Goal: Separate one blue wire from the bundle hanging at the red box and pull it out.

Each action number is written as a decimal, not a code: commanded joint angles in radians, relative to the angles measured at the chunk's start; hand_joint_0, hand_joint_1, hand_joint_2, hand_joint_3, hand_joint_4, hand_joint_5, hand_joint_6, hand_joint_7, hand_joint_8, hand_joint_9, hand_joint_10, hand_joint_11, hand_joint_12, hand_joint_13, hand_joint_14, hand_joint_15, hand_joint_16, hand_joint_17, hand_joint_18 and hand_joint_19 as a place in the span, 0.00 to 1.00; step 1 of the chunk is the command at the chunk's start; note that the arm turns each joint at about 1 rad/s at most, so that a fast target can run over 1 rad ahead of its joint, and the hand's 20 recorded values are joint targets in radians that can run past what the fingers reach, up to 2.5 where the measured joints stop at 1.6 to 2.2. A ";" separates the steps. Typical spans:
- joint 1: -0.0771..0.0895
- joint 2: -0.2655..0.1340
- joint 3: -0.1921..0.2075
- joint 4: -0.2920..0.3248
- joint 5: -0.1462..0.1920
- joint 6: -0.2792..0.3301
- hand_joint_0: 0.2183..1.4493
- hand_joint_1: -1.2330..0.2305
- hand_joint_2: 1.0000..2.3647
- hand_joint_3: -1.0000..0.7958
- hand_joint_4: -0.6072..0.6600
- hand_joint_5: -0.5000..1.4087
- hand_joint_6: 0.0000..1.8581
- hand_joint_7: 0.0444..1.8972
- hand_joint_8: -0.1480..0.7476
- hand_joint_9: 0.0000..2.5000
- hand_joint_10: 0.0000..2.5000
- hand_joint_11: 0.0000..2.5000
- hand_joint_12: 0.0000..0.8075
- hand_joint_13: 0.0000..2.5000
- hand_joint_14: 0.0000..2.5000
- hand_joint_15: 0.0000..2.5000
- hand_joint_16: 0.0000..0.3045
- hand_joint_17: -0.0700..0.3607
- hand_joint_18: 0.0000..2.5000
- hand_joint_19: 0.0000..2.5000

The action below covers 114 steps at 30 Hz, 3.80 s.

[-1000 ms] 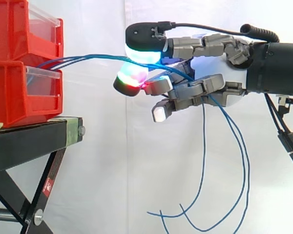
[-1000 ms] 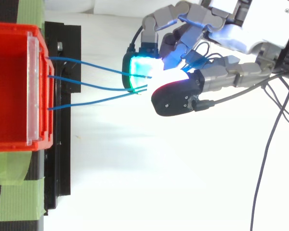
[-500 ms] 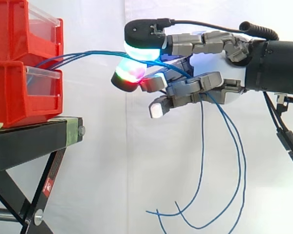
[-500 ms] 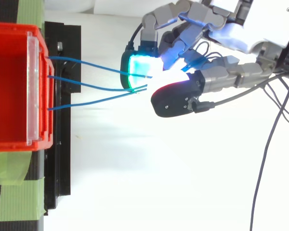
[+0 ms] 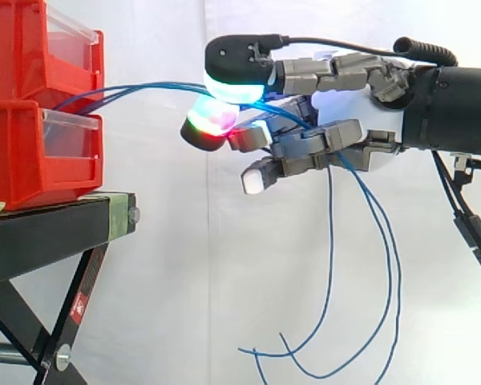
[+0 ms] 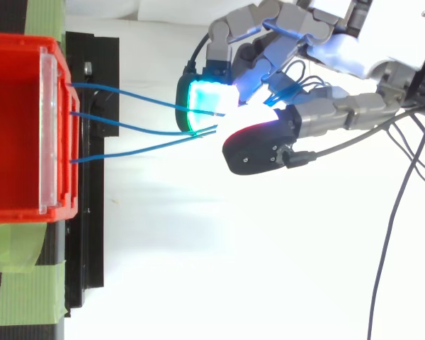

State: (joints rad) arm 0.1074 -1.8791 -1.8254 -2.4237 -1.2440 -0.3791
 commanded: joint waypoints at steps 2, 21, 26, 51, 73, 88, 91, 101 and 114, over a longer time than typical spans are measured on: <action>0.000 0.000 0.000 0.000 0.000 -0.001 0.47 0.18 0.02 0.45 0.63 0.12 0.44 0.60 0.49 0.34 0.00 0.61 0.39 0.45 0.78 0.32 0.17 0.43 0.26 0.34; -0.002 0.000 0.000 0.000 0.000 -0.001 0.28 0.32 0.00 0.28 0.66 0.15 0.42 0.60 0.55 0.42 0.00 0.60 0.41 0.50 0.80 0.30 0.18 0.45 0.31 0.35; -0.003 0.000 0.000 0.002 0.000 -0.001 0.28 0.34 0.00 0.29 0.67 0.15 0.41 0.61 0.55 0.44 0.00 0.60 0.40 0.50 0.80 0.30 0.18 0.45 0.32 0.35; 0.002 0.000 0.000 0.002 0.000 -0.003 0.35 0.27 0.02 0.54 0.64 0.16 0.44 0.63 0.53 0.46 0.01 0.62 0.40 0.51 0.77 0.33 0.17 0.43 0.32 0.36; 0.002 0.000 0.000 0.002 0.000 -0.010 0.38 0.19 0.02 0.48 0.65 0.13 0.44 0.61 0.51 0.35 0.01 0.62 0.40 0.46 0.75 0.33 0.18 0.45 0.28 0.34; 0.002 0.000 0.000 -0.002 0.000 -0.010 0.25 0.36 0.00 0.32 0.67 0.14 0.41 0.60 0.56 0.40 0.00 0.62 0.43 0.49 0.81 0.28 0.19 0.47 0.31 0.35; 0.002 0.000 0.000 -0.002 0.000 -0.010 0.24 0.36 0.00 0.31 0.68 0.15 0.36 0.63 0.56 0.40 0.00 0.61 0.43 0.49 0.81 0.28 0.19 0.47 0.31 0.35; 0.002 0.000 0.000 0.002 0.000 -0.010 0.28 0.34 0.01 0.38 0.66 0.17 0.32 0.69 0.55 0.42 0.01 0.61 0.41 0.50 0.80 0.30 0.18 0.45 0.31 0.36; 0.002 0.000 0.000 0.000 0.000 -0.010 0.30 0.39 0.01 0.38 0.67 0.18 0.32 0.70 0.54 0.45 0.01 0.61 0.40 0.51 0.79 0.31 0.18 0.44 0.31 0.36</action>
State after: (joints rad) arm 0.1089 -1.8791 -1.8254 -2.4226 -1.2441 -0.3898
